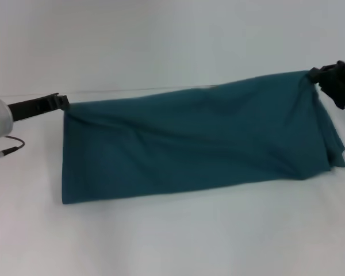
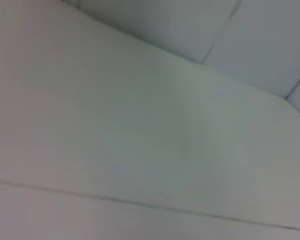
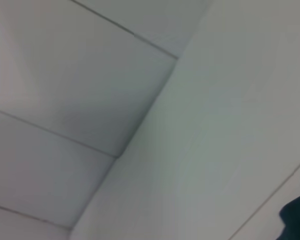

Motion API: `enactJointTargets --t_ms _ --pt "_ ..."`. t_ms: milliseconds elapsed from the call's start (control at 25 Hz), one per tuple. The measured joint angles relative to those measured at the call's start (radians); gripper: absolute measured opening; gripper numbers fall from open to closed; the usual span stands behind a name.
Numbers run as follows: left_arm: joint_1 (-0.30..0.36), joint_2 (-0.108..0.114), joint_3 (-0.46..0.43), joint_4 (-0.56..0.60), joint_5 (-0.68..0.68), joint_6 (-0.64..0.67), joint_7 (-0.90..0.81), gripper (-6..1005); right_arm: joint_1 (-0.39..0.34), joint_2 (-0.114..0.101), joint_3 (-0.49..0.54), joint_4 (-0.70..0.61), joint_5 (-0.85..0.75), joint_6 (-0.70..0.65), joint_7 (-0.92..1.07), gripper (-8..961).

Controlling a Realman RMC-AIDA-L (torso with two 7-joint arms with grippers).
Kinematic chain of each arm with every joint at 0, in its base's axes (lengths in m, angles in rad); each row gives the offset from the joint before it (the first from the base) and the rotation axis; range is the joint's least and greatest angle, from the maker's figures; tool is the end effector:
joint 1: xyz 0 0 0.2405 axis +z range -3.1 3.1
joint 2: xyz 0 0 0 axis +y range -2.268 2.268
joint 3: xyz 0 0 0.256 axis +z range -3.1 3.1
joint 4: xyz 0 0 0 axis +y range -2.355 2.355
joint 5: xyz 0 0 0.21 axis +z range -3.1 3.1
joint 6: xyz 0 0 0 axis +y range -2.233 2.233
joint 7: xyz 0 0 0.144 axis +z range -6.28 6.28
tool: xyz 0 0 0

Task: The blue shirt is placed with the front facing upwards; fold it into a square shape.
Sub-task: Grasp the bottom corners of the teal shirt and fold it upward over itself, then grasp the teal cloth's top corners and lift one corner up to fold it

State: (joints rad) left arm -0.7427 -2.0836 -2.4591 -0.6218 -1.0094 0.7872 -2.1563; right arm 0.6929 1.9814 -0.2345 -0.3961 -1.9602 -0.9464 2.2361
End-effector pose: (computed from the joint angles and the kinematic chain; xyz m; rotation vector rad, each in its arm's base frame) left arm -0.2622 0.4493 0.0205 -1.9227 -1.3398 -0.5684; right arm 0.3202 0.4244 0.0649 -1.4253 1.7961 1.1311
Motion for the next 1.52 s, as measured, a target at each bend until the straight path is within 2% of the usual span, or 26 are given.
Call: enactJointTargets --t_ms 120,240,320,440,560,680,800,880,920,1080,1160,1320,1520 --pt "-0.001 -0.030 0.002 0.006 -0.019 -0.082 0.054 39 0.031 0.023 0.000 0.024 0.005 0.097 -0.063 49" --pt "-0.003 -0.038 0.005 0.021 -0.020 -0.134 0.078 40 0.051 0.036 -0.001 0.030 0.028 0.148 -0.108 111" --pt "0.004 -0.039 0.005 0.022 -0.021 -0.141 0.089 41 0.054 0.035 -0.002 0.026 0.040 0.150 -0.126 153" --pt "0.041 -0.038 0.004 -0.037 -0.021 -0.078 0.085 152 0.048 0.029 -0.007 0.007 0.061 0.099 -0.211 215" --pt "0.100 -0.047 0.005 -0.130 -0.019 0.053 0.071 292 0.024 0.034 -0.010 -0.029 0.092 0.000 -0.372 277" --pt "0.150 -0.058 0.022 -0.223 0.008 0.171 0.001 472 -0.017 0.059 -0.010 -0.052 0.162 -0.127 -0.586 484" --pt "0.194 -0.041 0.112 -0.317 0.102 0.284 -0.196 613 -0.057 0.081 -0.010 -0.064 0.210 -0.198 -0.674 626" --pt "0.197 -0.036 0.132 -0.329 0.129 0.298 -0.237 693 -0.071 0.088 -0.010 -0.060 0.219 -0.214 -0.704 720" --pt "0.196 -0.028 0.169 -0.357 0.211 0.326 -0.319 727 -0.075 0.090 -0.010 -0.059 0.219 -0.214 -0.711 722" --pt "0.173 -0.030 0.183 -0.363 0.316 0.341 -0.381 861 -0.088 0.097 -0.010 -0.056 0.217 -0.224 -0.722 731" --pt "0.151 -0.034 0.185 -0.348 0.374 0.344 -0.401 870 -0.093 0.099 -0.011 -0.056 0.216 -0.231 -0.720 733" --pt "0.134 -0.041 0.186 -0.338 0.394 0.343 -0.405 883 -0.101 0.101 -0.019 -0.055 0.214 -0.245 -0.719 734" --pt "0.114 -0.036 0.185 -0.304 0.395 0.340 -0.406 884 -0.107 0.102 -0.095 -0.056 0.213 -0.264 -0.803 734"
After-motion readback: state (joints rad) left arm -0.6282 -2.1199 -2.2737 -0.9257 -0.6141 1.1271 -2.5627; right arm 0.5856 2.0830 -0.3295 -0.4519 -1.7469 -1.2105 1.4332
